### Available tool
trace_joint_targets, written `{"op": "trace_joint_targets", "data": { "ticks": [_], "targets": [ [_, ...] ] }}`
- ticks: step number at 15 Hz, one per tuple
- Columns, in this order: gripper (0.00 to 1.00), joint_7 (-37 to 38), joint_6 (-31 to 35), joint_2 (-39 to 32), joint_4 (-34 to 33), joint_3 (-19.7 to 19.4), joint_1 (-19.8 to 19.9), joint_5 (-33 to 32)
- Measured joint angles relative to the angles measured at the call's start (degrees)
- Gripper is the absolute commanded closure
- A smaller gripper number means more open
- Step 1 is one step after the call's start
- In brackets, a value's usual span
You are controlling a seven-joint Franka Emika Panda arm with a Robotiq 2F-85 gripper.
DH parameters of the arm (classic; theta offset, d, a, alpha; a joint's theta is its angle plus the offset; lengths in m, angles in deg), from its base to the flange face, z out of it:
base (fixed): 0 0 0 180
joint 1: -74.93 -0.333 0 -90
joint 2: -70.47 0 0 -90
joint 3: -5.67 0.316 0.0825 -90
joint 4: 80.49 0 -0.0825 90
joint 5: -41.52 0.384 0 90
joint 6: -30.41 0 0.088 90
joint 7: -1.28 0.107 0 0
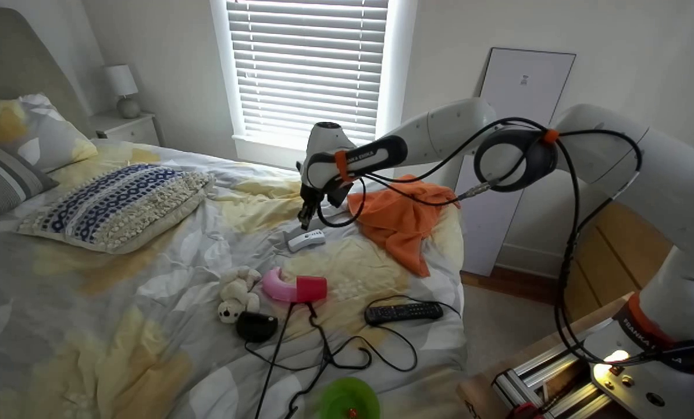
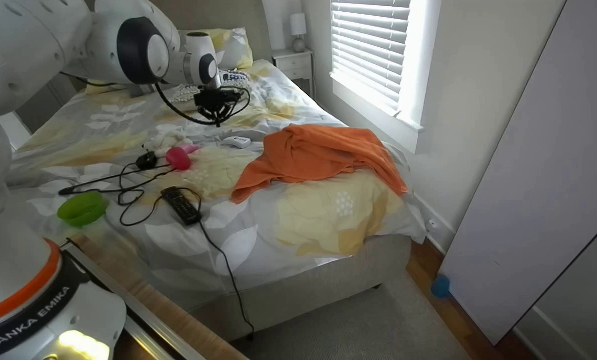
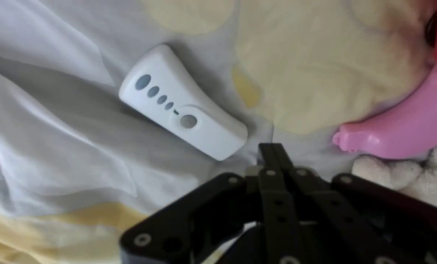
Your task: Press the middle button on the white remote
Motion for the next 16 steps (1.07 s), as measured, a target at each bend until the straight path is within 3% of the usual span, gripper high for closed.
{"op": "trace_joint_targets", "data": {
  "ticks": [10,16],
  "targets": [
    [0.99,-0.6,-0.6,-8.8,-11.0,-5.5,-2.3,-3.6],
    [0.99,-0.1,-0.6,-10.3,-13.8,-6.0,-2.4,-3.6]
  ]
}}
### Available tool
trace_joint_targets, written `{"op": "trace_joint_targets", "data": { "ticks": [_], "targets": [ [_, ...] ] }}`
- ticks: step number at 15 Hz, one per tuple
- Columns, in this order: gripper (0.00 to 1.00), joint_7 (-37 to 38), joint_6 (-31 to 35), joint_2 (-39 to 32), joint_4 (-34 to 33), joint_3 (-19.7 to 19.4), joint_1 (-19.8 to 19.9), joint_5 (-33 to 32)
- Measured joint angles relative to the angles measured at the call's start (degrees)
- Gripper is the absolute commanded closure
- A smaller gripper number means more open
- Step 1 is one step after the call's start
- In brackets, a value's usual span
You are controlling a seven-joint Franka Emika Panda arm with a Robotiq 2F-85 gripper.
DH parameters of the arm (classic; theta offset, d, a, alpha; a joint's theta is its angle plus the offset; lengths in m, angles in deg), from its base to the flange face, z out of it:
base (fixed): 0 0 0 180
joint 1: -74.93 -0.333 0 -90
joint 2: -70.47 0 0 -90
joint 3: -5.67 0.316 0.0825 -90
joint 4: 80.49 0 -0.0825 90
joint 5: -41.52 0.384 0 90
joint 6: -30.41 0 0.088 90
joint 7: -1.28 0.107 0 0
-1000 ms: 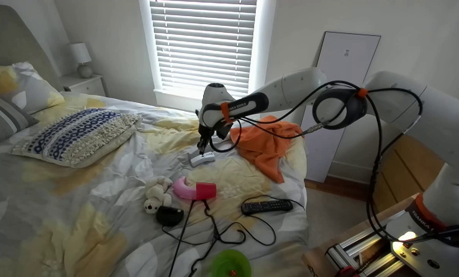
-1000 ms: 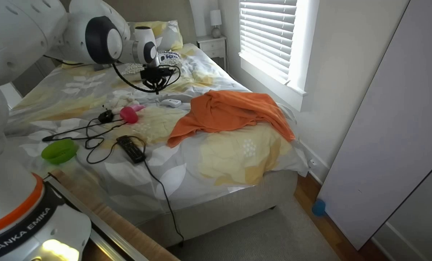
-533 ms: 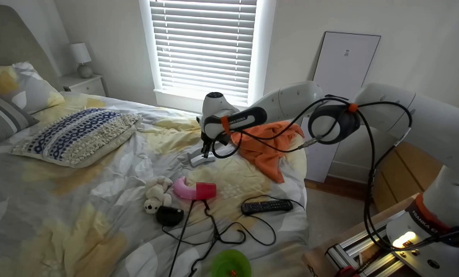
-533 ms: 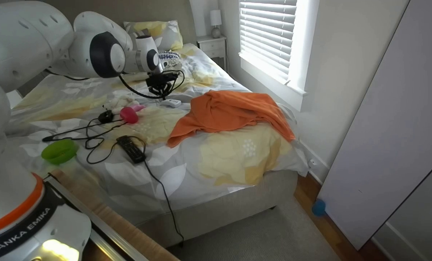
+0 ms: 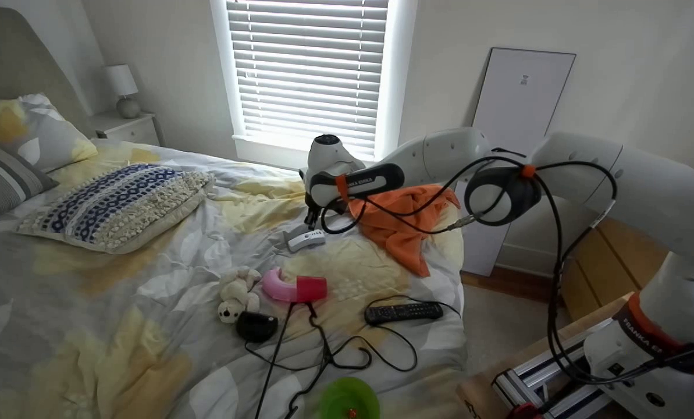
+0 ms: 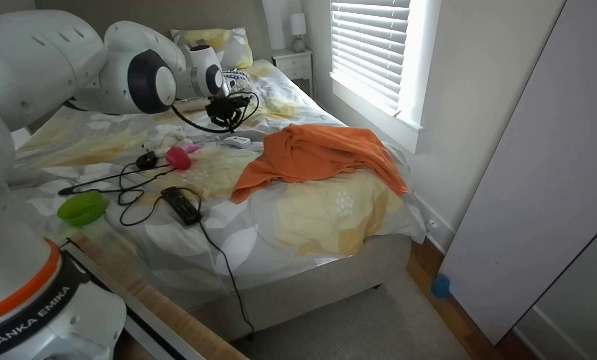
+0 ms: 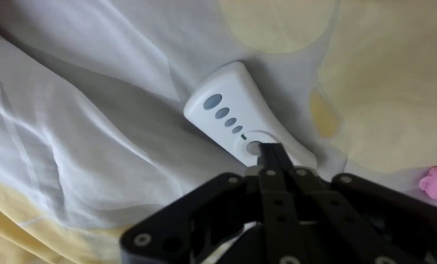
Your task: Press the middle button on the white remote
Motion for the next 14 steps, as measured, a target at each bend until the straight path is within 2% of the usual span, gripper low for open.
{"op": "trace_joint_targets", "data": {
  "ticks": [4,7,14],
  "targets": [
    [1.0,-0.2,0.0,-0.2,-0.3,0.0,0.2,0.0],
    [1.0,-0.8,2.5,-0.9,-0.2,0.1,0.9,0.1],
    [1.0,-1.9,17.8,-2.5,3.3,0.6,2.2,0.2]
  ]
}}
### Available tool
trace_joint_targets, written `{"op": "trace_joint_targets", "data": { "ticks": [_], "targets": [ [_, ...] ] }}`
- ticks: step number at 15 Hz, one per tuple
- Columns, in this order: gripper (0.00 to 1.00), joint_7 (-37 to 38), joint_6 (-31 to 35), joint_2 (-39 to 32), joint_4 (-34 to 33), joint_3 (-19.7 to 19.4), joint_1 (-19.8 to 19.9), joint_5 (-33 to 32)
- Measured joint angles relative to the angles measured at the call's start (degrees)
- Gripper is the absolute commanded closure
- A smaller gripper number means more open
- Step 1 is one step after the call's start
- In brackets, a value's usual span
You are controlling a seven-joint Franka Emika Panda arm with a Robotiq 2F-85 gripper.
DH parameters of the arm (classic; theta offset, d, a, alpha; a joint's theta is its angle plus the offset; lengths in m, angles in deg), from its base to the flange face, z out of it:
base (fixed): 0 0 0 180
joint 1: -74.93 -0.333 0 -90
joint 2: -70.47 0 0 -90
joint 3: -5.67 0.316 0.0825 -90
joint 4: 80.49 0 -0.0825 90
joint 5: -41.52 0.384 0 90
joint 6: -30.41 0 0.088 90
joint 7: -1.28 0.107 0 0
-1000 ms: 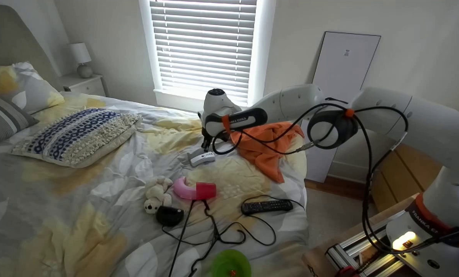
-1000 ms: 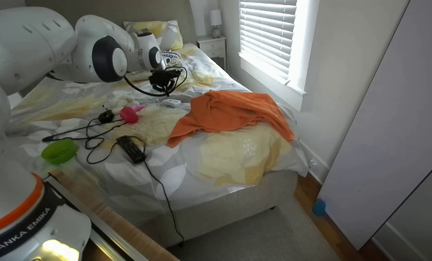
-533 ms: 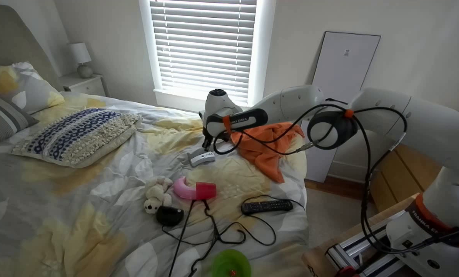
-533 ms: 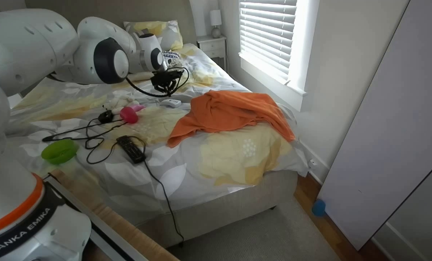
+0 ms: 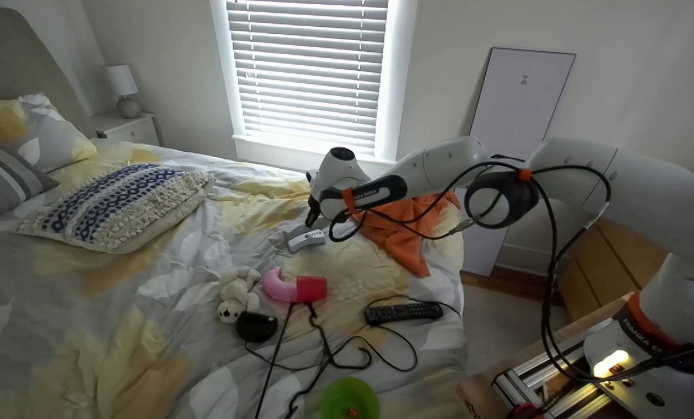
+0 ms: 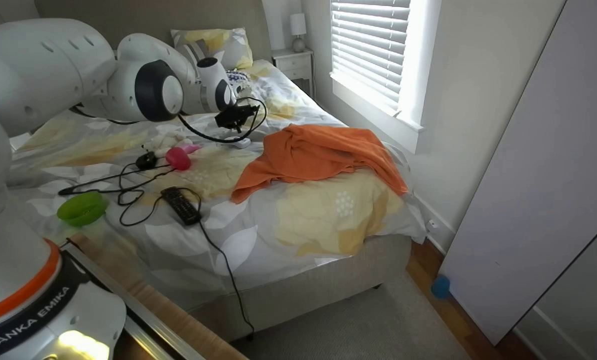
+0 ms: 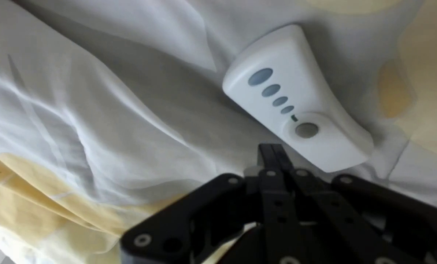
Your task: Press the middle button on the white remote
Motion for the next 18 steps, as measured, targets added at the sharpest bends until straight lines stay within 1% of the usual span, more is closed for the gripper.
{"op": "trace_joint_targets", "data": {
  "ticks": [3,6,9,18],
  "targets": [
    [1.0,-2.1,3.0,0.0,1.3,2.2,0.8,0.1],
    [1.0,-5.4,3.4,0.0,2.0,5.5,1.8,0.4],
    [1.0,-8.1,3.4,0.0,2.9,7.8,2.8,0.9],
    [1.0,-9.6,3.4,0.0,4.7,8.5,4.1,1.0]
  ]
}}
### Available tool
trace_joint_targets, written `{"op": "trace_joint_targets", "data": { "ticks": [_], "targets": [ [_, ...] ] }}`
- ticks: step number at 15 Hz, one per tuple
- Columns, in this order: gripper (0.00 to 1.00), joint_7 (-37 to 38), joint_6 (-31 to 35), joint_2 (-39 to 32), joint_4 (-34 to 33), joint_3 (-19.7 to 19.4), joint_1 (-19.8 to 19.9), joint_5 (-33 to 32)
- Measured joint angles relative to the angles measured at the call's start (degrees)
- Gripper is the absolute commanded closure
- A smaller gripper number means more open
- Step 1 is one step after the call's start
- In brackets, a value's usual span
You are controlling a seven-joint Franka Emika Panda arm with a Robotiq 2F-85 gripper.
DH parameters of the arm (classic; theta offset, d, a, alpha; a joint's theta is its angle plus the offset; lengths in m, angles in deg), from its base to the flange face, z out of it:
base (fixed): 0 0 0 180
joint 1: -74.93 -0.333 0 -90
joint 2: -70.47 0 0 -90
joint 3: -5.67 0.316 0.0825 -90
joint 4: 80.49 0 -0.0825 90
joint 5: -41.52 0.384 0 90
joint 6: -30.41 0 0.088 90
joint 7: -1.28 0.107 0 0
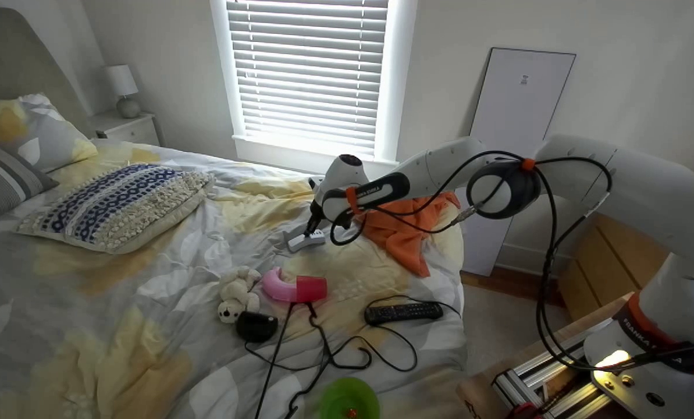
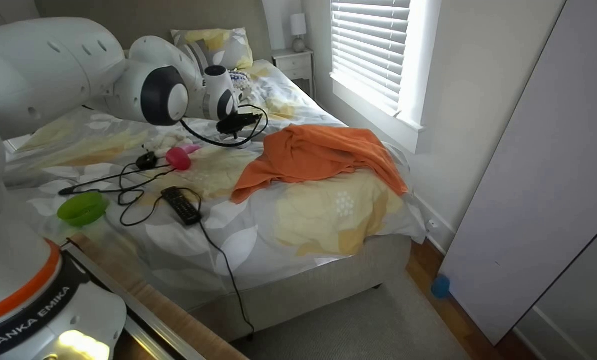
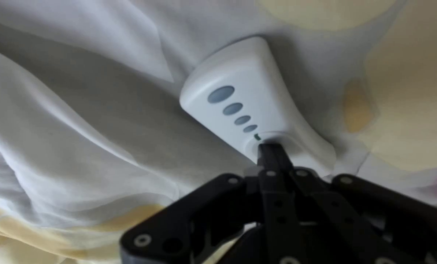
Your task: Press the middle button on the white remote
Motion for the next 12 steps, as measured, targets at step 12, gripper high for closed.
{"op": "trace_joint_targets", "data": {
  "ticks": [12],
  "targets": [
    [1.0,-1.0,0.9,0.0,0.2,0.3,0.2,0.0]
  ]
}}
